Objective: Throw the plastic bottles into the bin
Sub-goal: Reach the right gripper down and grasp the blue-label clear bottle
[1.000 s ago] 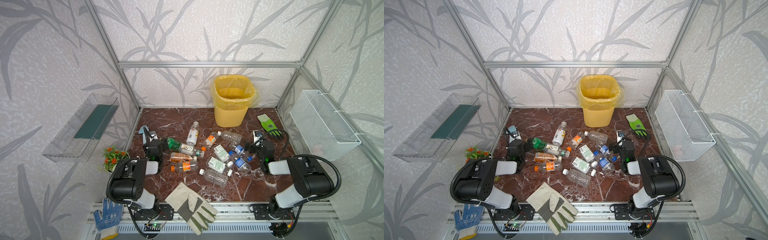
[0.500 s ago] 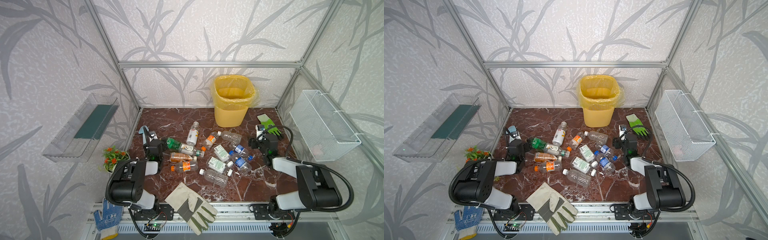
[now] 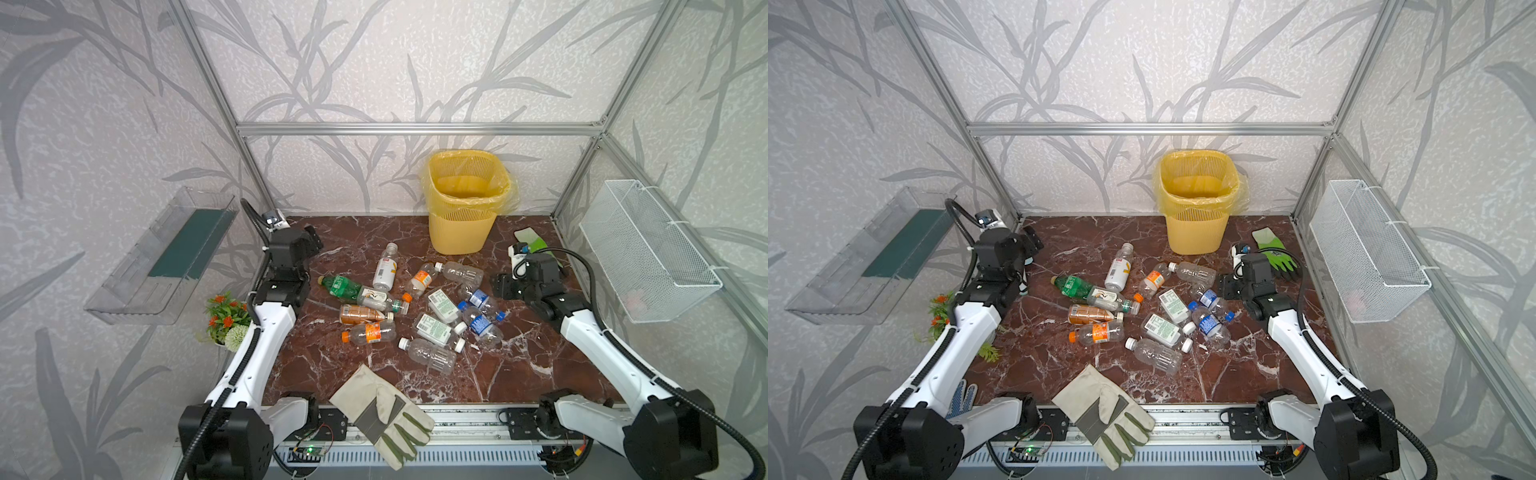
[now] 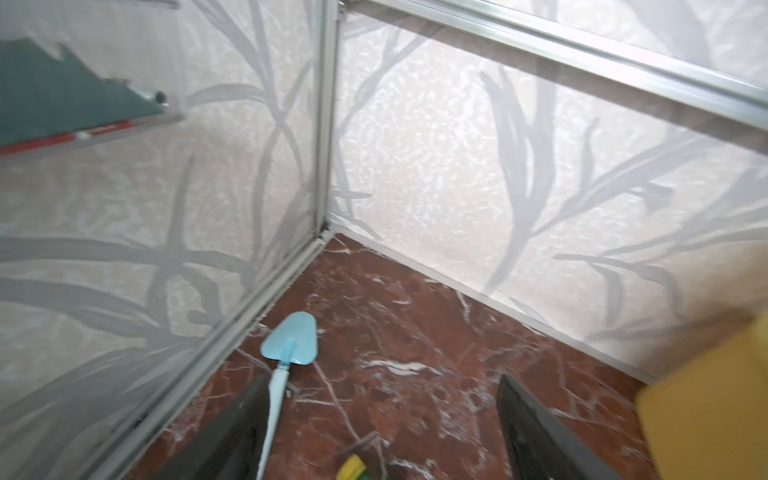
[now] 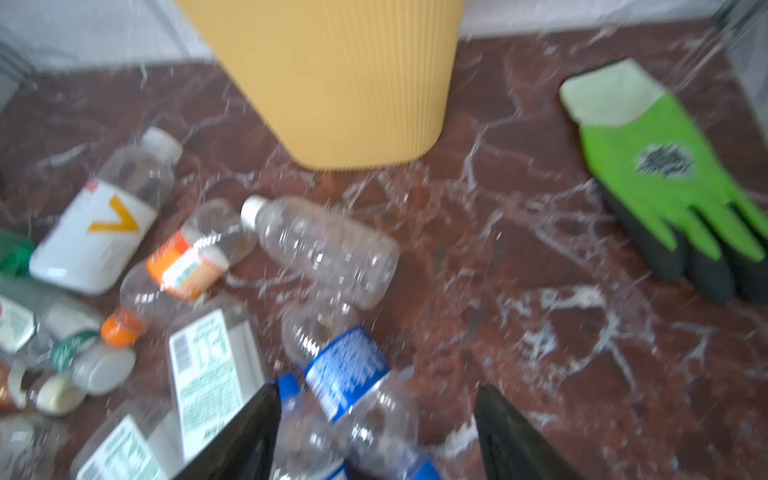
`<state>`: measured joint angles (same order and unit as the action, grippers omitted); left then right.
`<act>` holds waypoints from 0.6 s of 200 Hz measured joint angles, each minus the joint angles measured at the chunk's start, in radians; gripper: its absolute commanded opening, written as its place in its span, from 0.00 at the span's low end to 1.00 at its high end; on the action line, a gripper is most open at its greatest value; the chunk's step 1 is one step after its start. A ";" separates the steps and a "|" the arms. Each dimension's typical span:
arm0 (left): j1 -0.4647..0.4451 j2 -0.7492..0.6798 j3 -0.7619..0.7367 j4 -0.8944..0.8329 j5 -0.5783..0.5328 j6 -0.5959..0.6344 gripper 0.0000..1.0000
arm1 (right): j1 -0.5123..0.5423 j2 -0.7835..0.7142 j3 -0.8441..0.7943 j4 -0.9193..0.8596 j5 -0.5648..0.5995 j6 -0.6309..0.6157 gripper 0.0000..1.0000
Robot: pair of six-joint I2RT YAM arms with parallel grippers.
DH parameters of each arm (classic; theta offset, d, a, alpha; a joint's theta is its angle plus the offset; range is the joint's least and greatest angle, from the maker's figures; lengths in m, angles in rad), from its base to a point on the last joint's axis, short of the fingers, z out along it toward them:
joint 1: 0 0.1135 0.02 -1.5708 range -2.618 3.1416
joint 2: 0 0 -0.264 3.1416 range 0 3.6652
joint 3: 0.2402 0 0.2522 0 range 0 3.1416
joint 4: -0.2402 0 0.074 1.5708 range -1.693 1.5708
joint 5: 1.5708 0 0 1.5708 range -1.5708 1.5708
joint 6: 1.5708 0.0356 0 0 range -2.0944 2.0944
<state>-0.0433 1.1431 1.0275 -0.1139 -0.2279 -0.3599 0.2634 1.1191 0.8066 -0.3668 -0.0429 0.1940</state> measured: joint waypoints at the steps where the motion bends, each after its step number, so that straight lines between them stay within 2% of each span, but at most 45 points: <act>1: -0.001 0.000 0.002 -0.004 0.007 -0.001 0.84 | 0.005 -0.003 0.001 -0.011 0.000 0.001 0.74; 28: -0.020 0.032 0.089 -0.220 0.204 0.038 0.84 | 0.085 -0.052 0.024 -0.163 -0.026 0.022 0.73; 51: -0.031 0.041 0.100 -0.326 0.306 0.104 0.84 | 0.138 -0.029 0.025 -0.243 -0.018 0.026 0.73; 89: -0.034 -0.003 -0.004 -0.330 0.404 0.141 0.85 | 0.163 0.087 0.025 -0.304 -0.018 0.022 0.72; 120: -0.034 -0.018 -0.013 -0.339 0.423 0.167 0.85 | 0.174 0.195 0.047 -0.338 -0.019 0.004 0.73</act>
<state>-0.0769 1.1248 1.0142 -0.4526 0.1947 -0.1925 0.4370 1.3140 0.8532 -0.7048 -0.0616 0.1982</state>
